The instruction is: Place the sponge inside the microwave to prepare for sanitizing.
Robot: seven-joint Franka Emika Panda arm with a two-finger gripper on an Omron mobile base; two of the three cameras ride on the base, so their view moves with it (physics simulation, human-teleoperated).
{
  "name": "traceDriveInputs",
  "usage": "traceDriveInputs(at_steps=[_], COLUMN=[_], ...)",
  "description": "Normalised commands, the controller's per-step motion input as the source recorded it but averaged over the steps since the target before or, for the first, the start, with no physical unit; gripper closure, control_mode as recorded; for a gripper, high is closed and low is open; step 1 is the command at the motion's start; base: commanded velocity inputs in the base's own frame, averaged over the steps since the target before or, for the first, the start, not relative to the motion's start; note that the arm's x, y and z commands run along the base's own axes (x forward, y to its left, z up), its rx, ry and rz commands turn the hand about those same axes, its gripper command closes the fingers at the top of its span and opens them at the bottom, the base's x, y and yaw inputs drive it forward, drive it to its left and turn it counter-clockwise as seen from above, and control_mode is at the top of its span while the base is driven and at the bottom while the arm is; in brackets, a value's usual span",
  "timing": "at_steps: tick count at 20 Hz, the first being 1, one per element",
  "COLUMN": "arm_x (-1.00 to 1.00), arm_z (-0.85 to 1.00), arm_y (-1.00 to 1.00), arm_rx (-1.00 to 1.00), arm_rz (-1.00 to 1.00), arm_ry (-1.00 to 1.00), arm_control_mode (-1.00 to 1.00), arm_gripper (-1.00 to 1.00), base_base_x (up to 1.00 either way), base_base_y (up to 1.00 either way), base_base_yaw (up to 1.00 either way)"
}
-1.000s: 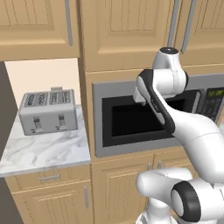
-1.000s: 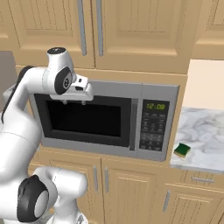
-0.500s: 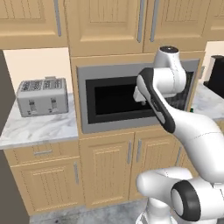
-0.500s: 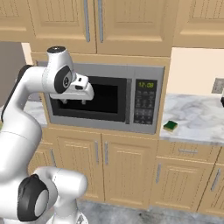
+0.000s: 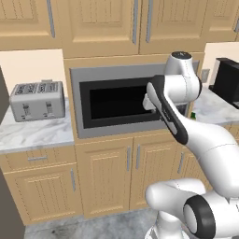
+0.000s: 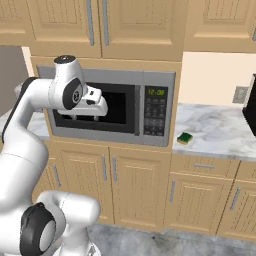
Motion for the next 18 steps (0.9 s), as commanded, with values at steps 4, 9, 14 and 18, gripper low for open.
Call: traceDriveInputs(at_steps=[4,9,14,18], arm_x=[0.00,0.00,0.00,-0.05], arm_z=[0.00,0.00,0.00,0.00], arm_y=[0.00,0.00,-0.02,-0.37], arm_rx=[0.00,0.00,0.00,0.02], arm_rz=[0.00,0.00,0.00,0.00], arm_ry=[0.00,0.00,-0.03,-0.32], arm_control_mode=[1.00,1.00,-1.00,-1.00], arm_gripper=[-1.00,-1.00,-1.00,-1.00], base_base_x=[0.00,0.00,0.00,0.00], base_base_y=[-0.09,0.00,0.00,0.00], base_base_yaw=[0.00,0.00,0.00,0.00])
